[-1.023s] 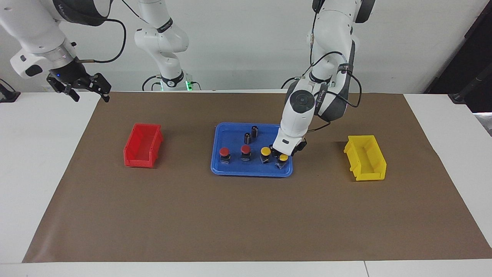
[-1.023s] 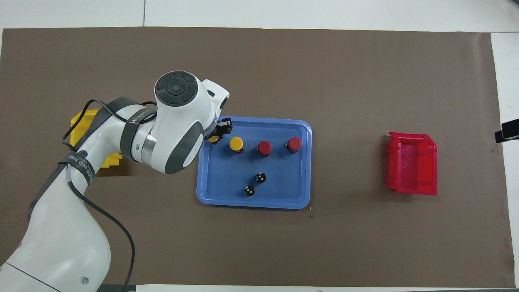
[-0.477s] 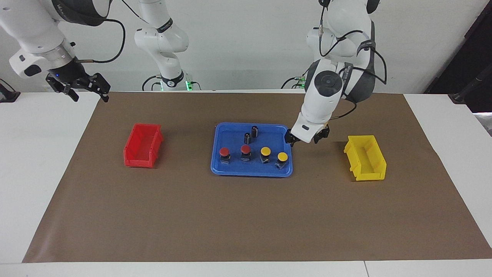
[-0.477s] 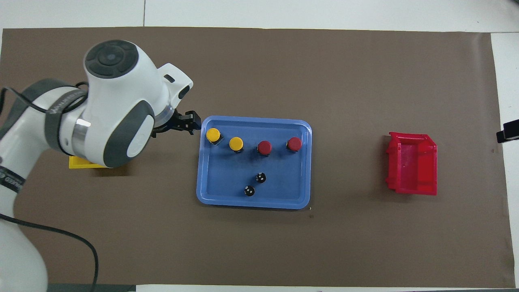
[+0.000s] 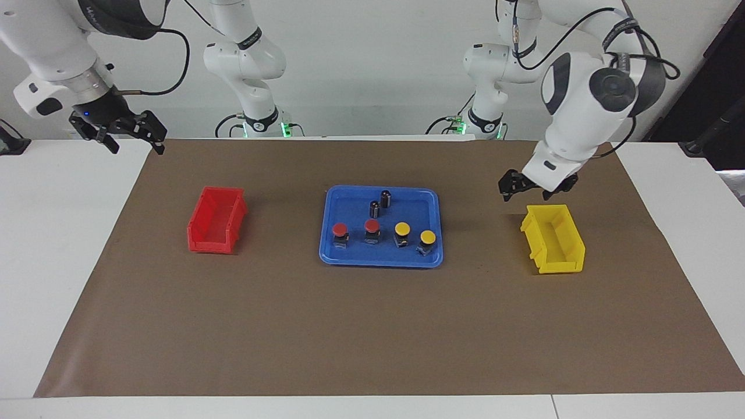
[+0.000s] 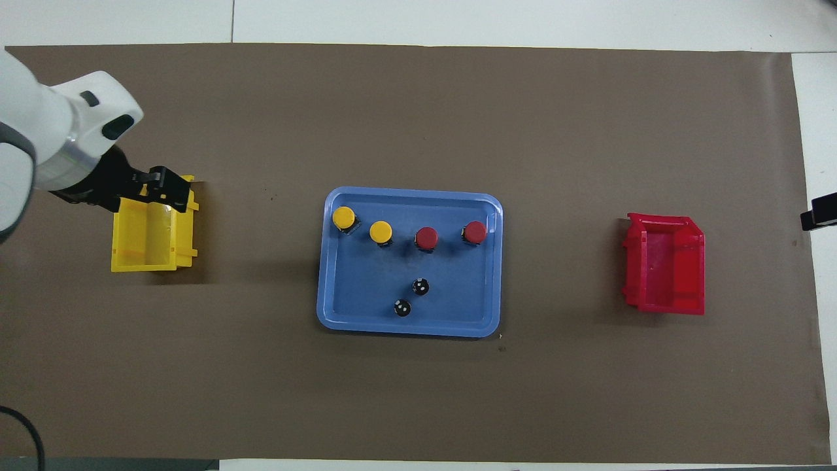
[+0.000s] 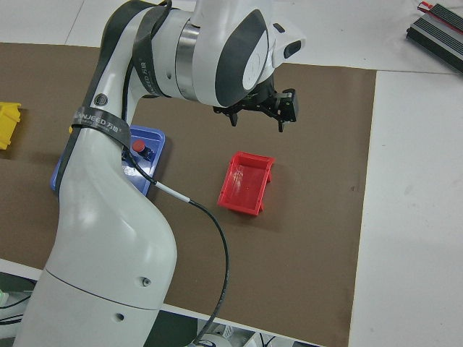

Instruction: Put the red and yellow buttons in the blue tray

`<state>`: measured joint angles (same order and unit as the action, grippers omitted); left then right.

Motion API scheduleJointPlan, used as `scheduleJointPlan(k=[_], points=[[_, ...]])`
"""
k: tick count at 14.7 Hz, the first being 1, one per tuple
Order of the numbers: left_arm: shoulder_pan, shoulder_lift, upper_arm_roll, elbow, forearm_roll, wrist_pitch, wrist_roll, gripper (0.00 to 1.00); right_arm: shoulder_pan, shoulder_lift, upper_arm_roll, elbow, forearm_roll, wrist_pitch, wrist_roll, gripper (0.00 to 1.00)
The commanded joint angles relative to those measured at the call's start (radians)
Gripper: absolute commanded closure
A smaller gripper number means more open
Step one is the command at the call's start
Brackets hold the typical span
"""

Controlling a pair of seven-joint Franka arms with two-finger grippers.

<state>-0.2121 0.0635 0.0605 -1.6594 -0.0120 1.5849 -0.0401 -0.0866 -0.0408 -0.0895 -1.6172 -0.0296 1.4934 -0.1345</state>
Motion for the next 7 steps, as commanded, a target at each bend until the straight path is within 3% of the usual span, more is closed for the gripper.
scheduleJointPlan(k=[1, 7], points=[[0.094, -0.076, -0.008, -0.008, 0.01, -0.058, 0.094, 0.0, -0.01, -0.004, 0.005, -0.003, -0.013, -0.005, -0.013, 0.0], [0.093, -0.114, -0.011, -0.006, 0.014, -0.06, 0.126, 0.0, -0.008, -0.001, 0.007, 0.002, -0.01, -0.005, -0.008, 0.0]])
